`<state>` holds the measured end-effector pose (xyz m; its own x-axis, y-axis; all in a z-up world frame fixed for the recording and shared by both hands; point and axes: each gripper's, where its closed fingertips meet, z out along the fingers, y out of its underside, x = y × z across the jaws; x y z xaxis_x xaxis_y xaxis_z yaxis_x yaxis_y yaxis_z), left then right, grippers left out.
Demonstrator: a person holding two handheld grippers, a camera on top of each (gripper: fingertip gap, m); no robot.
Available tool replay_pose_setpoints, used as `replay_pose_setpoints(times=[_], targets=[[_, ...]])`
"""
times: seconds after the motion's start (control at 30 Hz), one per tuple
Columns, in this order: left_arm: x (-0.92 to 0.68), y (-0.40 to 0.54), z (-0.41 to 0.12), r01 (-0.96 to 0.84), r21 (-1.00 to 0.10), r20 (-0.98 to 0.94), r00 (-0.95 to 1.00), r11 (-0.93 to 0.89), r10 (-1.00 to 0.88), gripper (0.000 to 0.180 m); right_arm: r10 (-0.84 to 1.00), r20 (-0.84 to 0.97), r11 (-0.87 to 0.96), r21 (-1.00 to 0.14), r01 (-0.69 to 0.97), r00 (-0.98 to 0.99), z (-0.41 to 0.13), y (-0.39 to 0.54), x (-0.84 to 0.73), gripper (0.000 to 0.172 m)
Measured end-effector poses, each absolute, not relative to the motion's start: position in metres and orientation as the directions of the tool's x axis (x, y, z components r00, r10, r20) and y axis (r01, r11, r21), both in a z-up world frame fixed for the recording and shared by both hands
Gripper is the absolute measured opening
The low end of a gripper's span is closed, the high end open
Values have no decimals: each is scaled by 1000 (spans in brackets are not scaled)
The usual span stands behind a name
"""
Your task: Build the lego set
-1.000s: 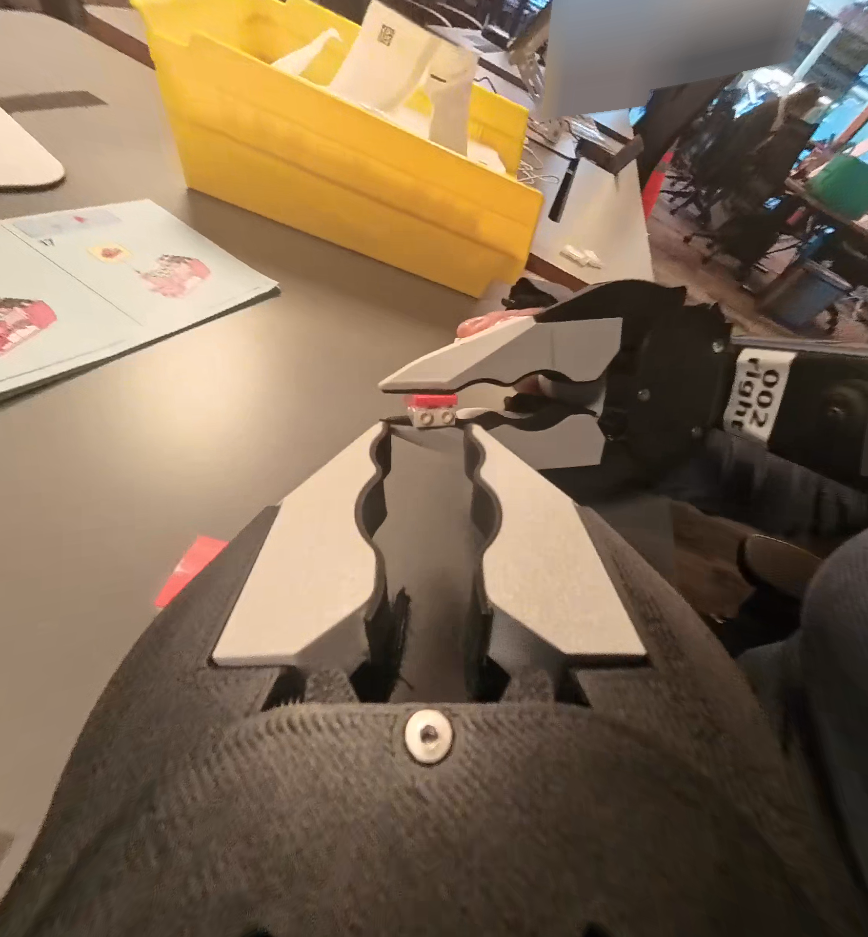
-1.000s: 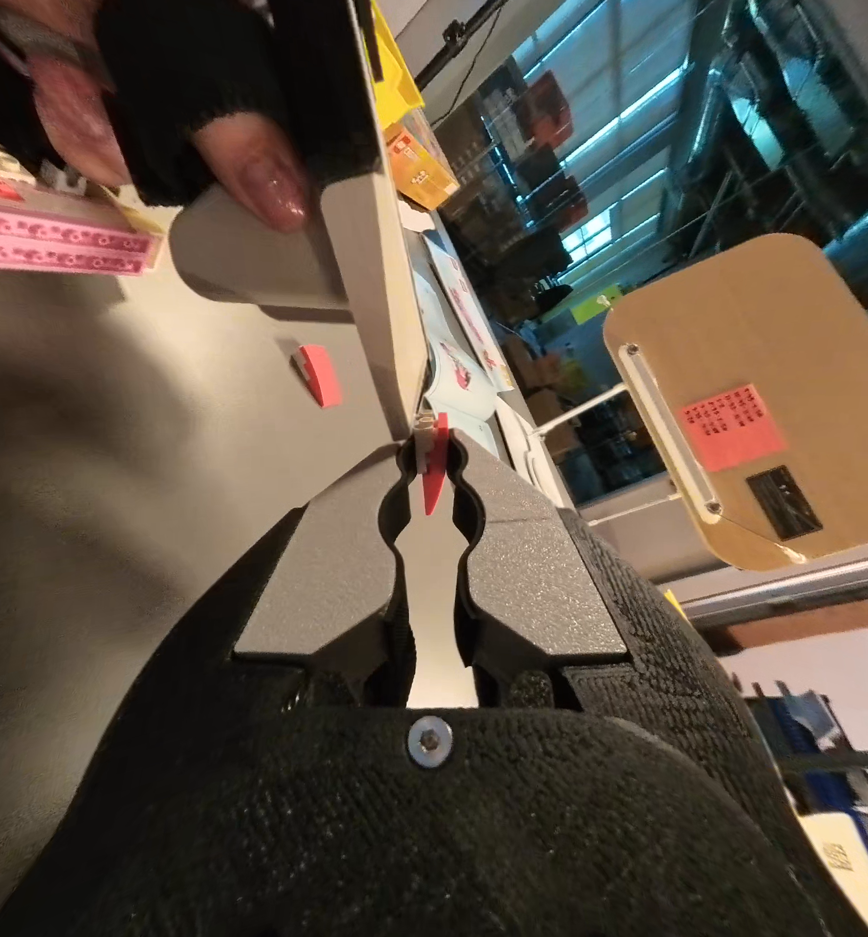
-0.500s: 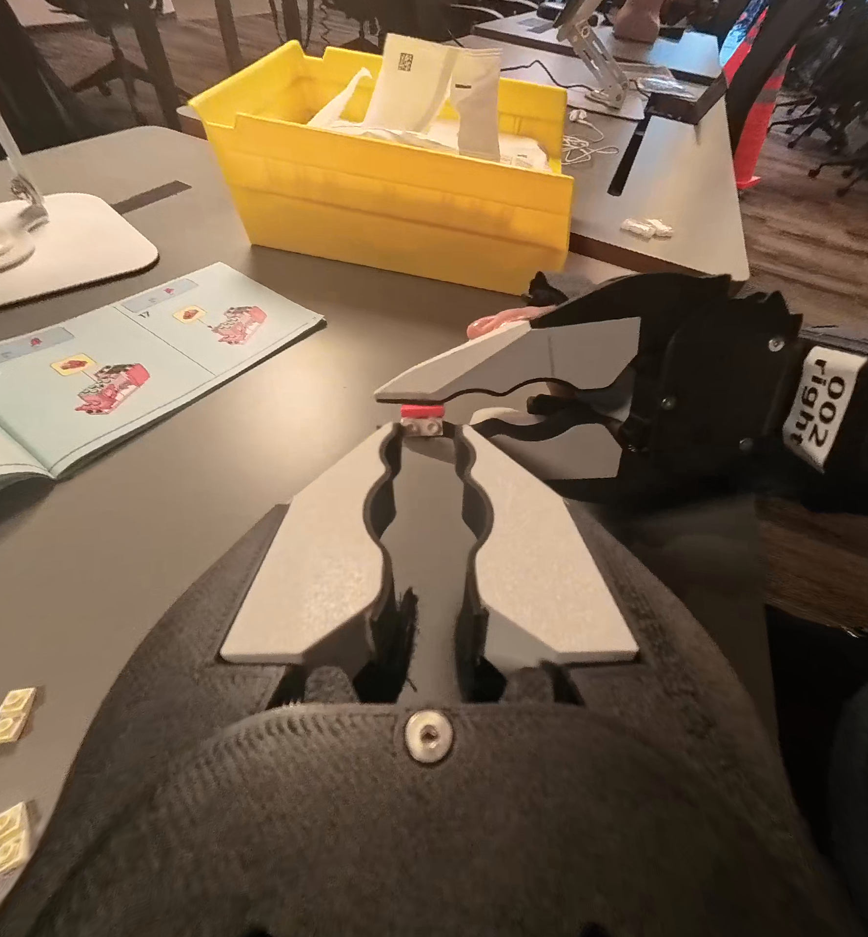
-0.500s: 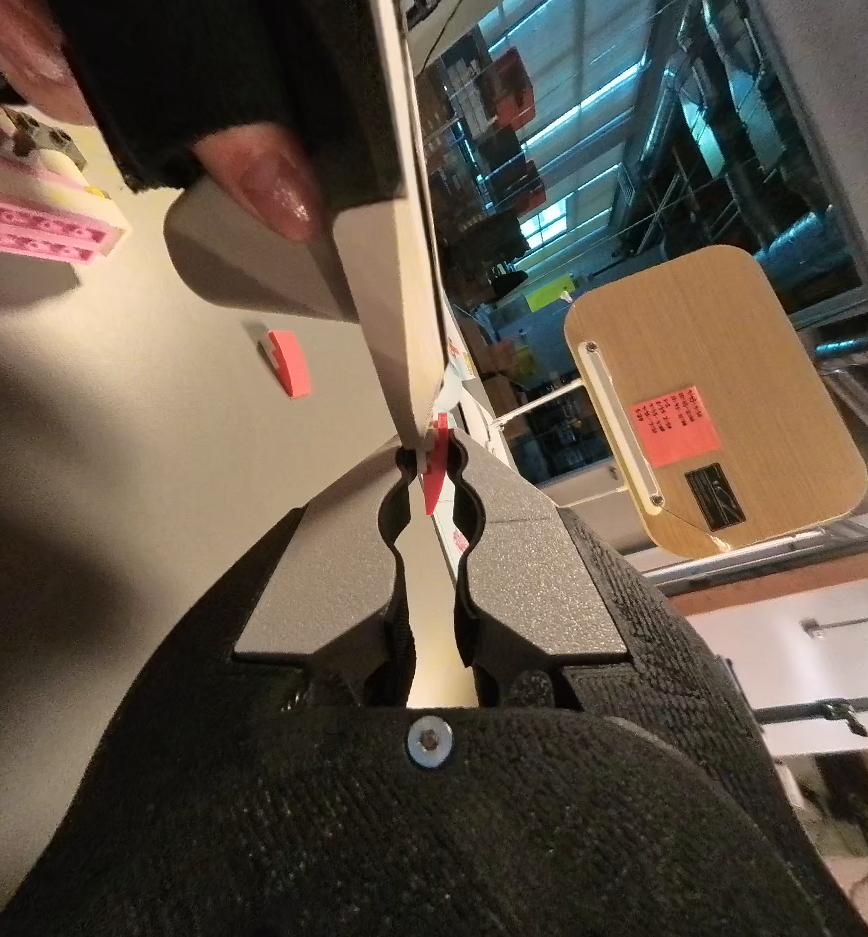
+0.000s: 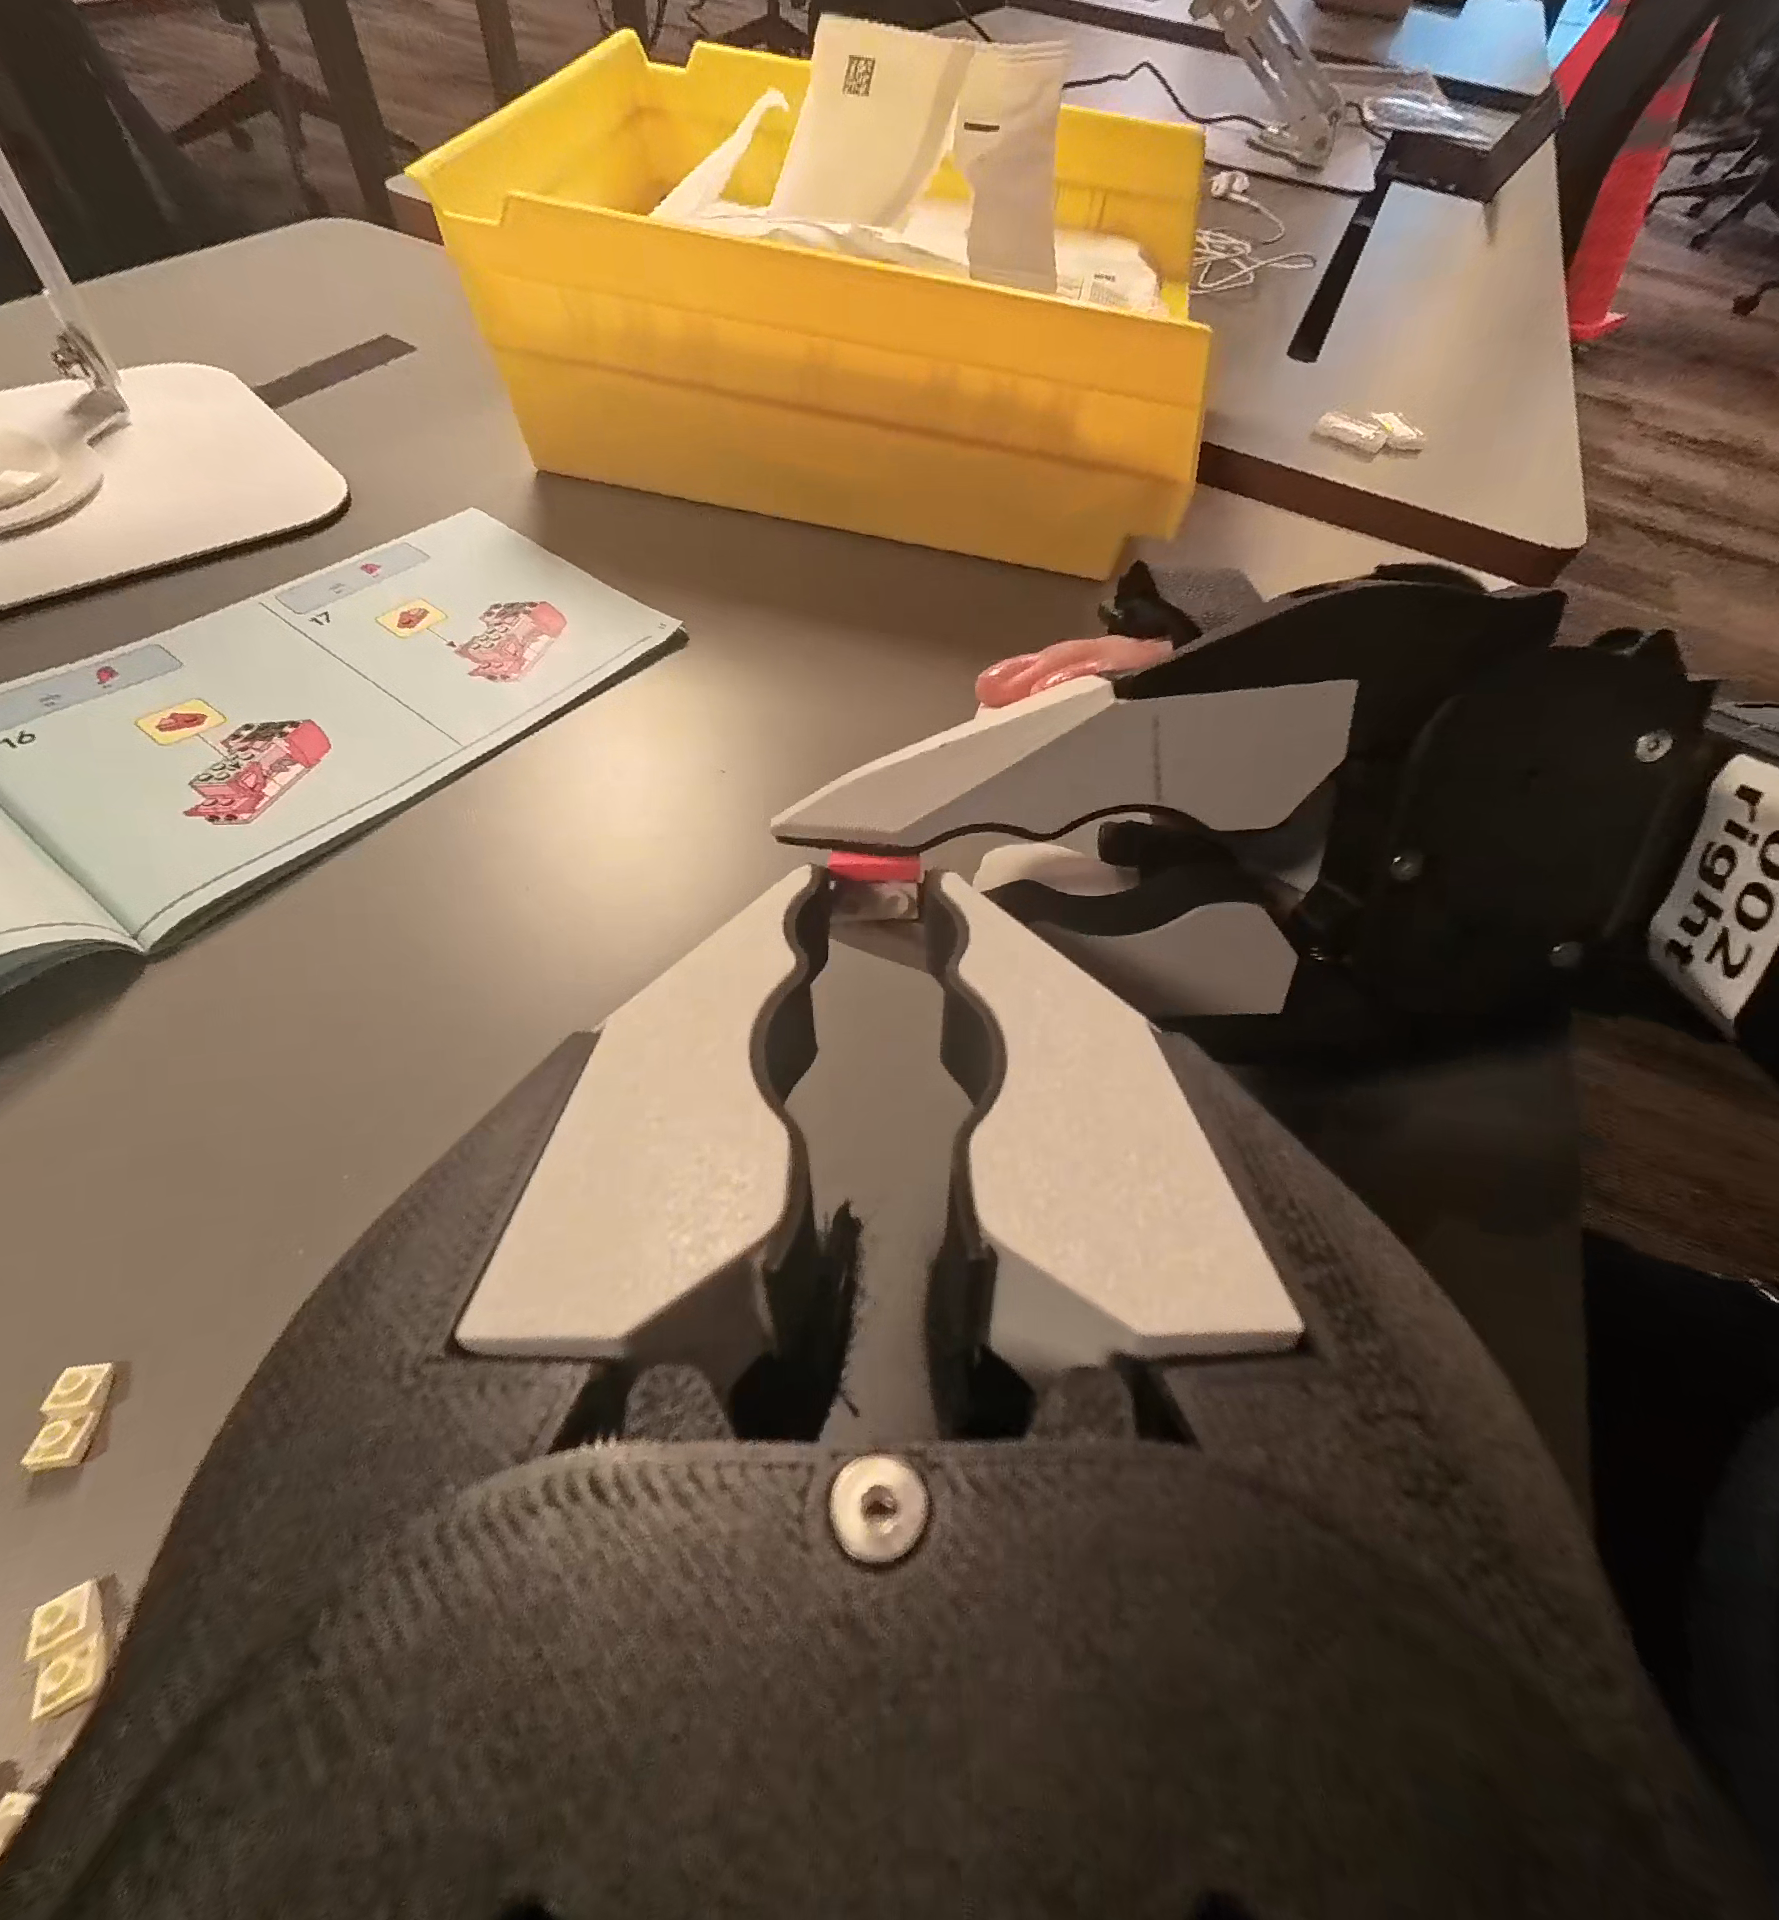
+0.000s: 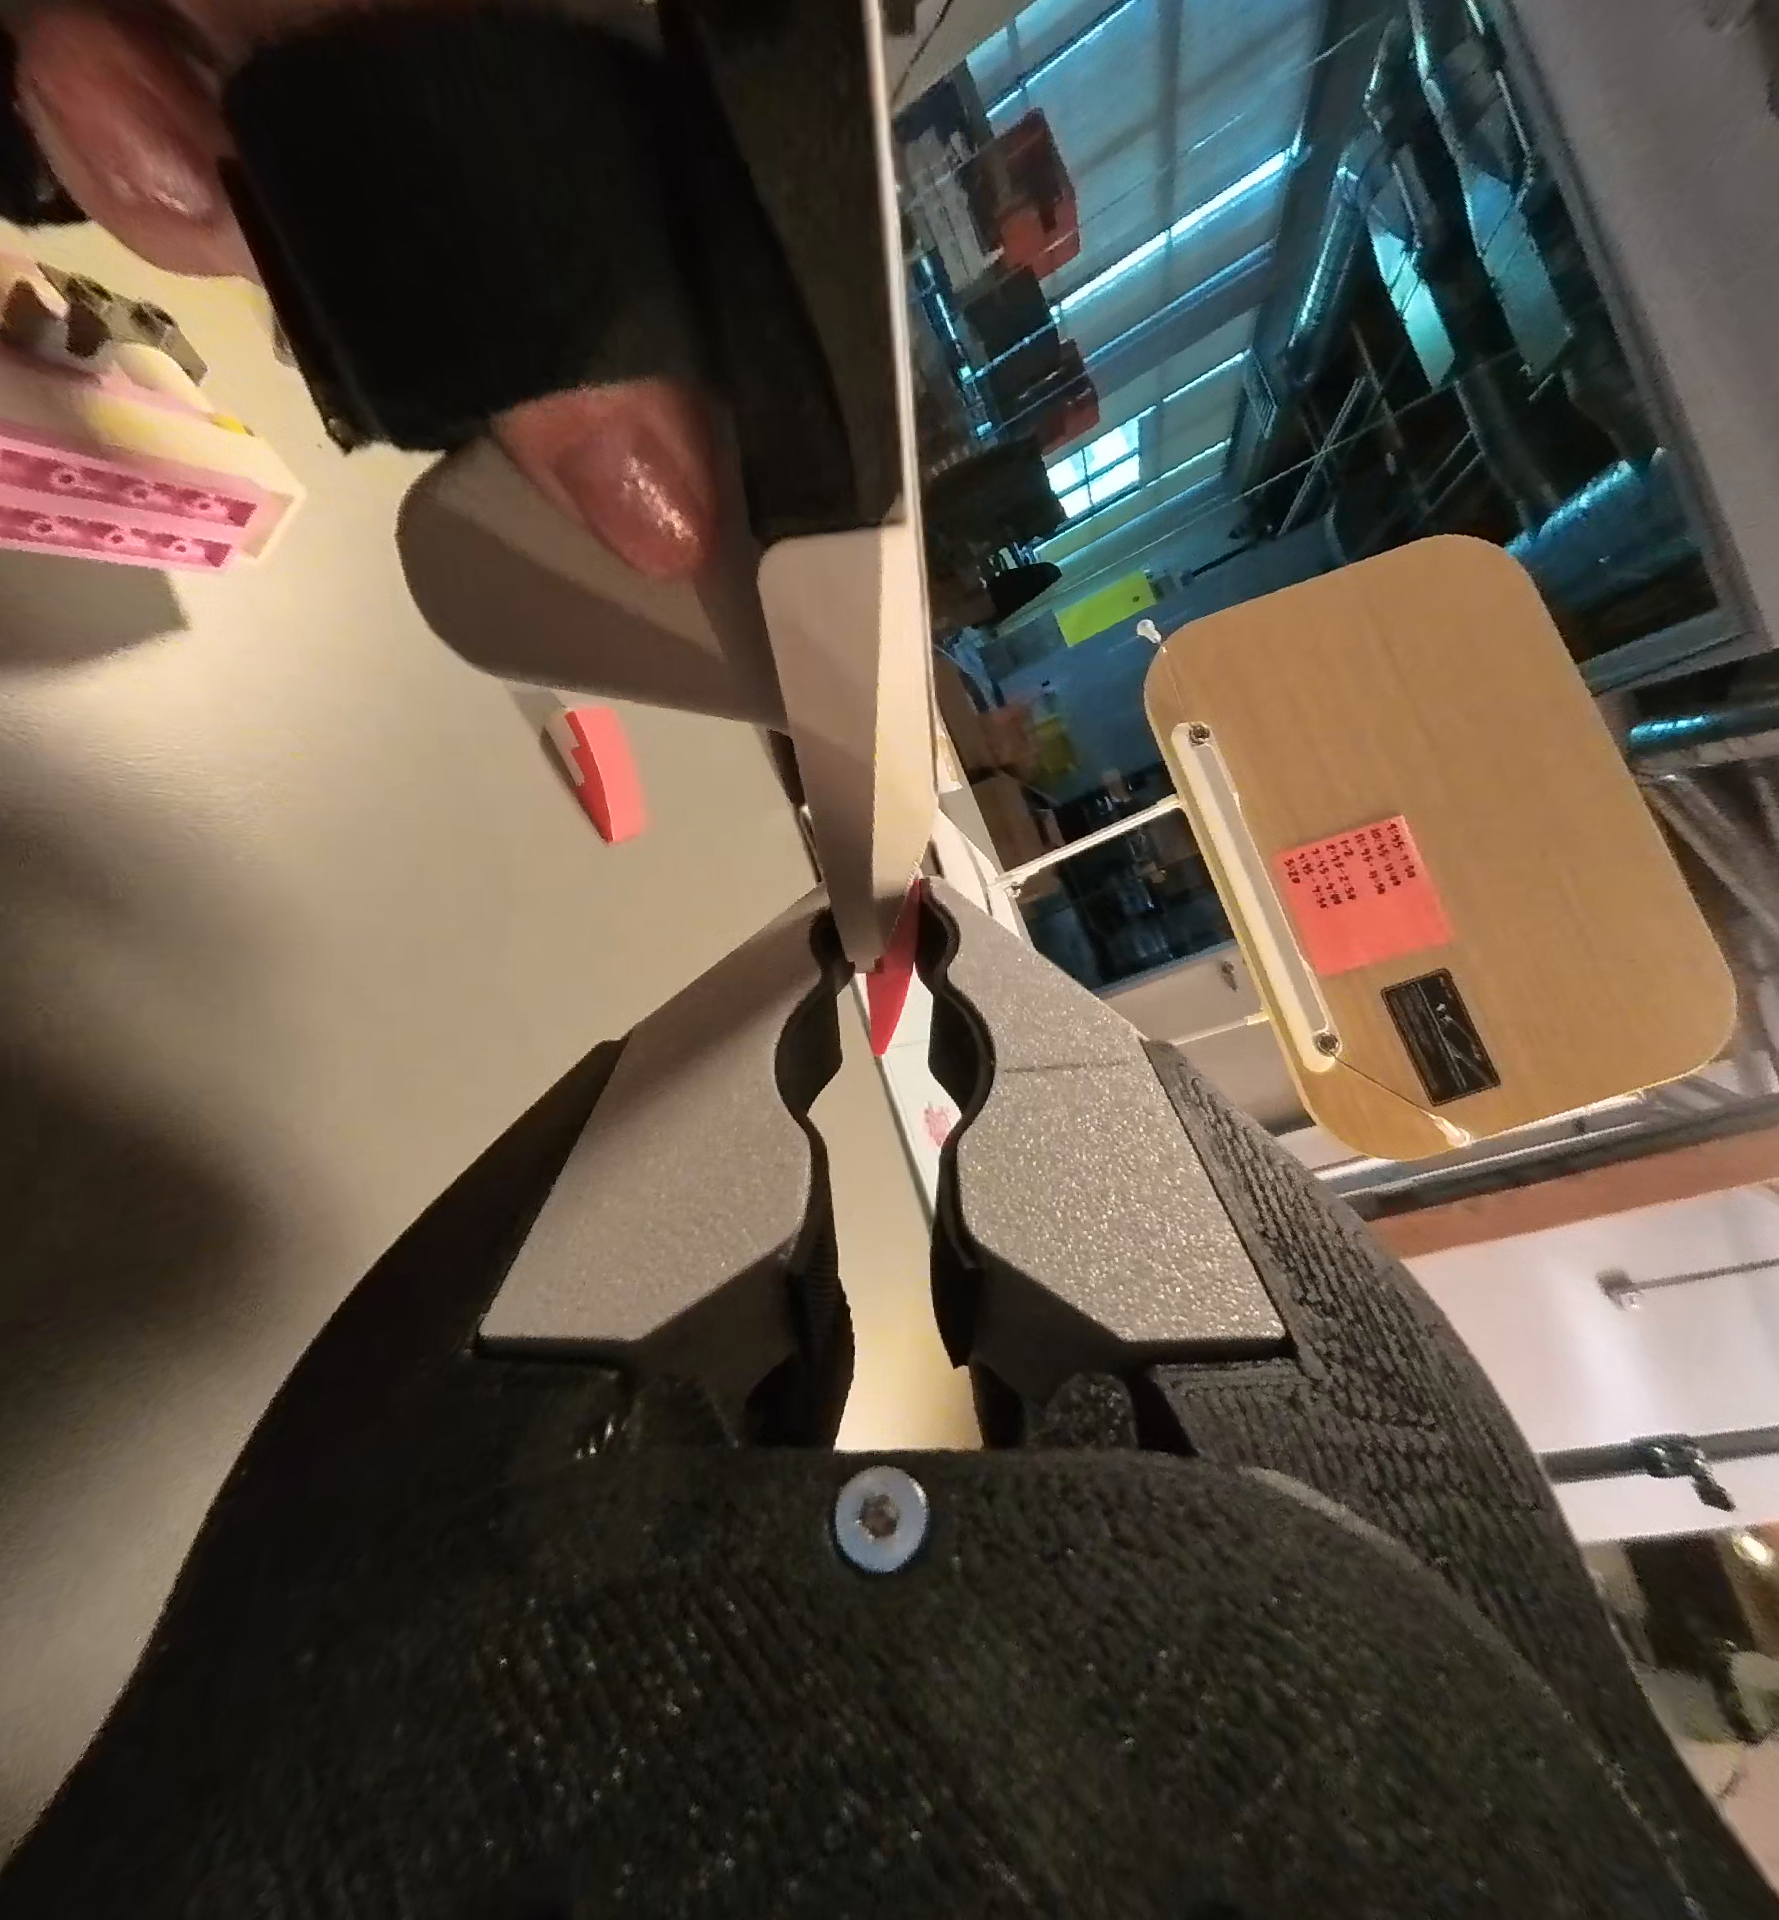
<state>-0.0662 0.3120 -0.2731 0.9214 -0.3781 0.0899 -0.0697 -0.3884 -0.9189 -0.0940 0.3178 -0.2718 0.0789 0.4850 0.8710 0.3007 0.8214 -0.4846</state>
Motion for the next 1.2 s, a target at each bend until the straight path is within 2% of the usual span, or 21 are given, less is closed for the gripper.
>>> replay_pose_setpoints(times=[0.43, 0.8, 0.97, 1.2], targets=[[-68, 309, -271, -57, -915, 100, 927, -400, -362, 25, 485, 869, 820, -490, 297, 95, -270, 319, -93, 9], [-68, 306, -271, -50, -905, 119, 924, -422, -364, 15, 466, 880, 833, -473, 287, 98, -269, 316, -93, 9], [-68, 306, -267, -65, -913, 89, 931, -403, -353, 14, 369, 922, 867, -388, 313, 122, -265, 318, -93, 9], [-66, 307, -276, -101, -898, 64, 933, -428, -355, 14, 341, 939, 870, -334, 362, 48, -275, 319, -91, 6]])
